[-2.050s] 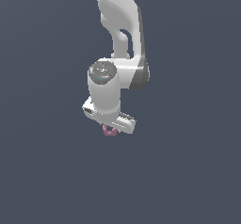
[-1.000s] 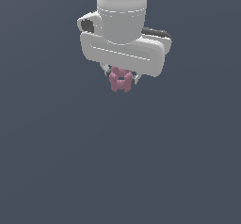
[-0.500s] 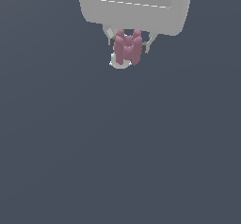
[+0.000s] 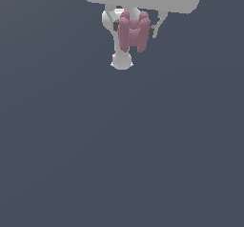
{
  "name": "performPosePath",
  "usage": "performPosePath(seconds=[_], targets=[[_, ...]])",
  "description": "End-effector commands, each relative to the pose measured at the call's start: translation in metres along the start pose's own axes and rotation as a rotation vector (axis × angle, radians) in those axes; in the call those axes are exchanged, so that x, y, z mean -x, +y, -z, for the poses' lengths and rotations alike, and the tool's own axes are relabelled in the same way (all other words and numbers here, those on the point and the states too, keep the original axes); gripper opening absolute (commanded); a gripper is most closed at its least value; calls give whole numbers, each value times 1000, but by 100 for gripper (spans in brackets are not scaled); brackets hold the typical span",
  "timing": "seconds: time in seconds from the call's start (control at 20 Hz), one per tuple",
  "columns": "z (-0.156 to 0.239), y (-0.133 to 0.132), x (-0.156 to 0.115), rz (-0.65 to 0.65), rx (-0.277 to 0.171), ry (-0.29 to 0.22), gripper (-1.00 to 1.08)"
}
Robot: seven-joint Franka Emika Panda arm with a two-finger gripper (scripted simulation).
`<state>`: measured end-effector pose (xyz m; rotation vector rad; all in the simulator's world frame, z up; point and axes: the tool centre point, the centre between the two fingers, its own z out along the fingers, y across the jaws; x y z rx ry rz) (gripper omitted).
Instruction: Pick up the object and move it to a goal position.
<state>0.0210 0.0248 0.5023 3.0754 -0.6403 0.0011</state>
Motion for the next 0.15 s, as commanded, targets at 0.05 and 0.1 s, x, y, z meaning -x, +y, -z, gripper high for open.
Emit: performPosePath(seconds=[0.05, 0.1], targets=[[3, -1, 0, 0, 0, -1, -100], [3, -1, 0, 0, 0, -1, -100]])
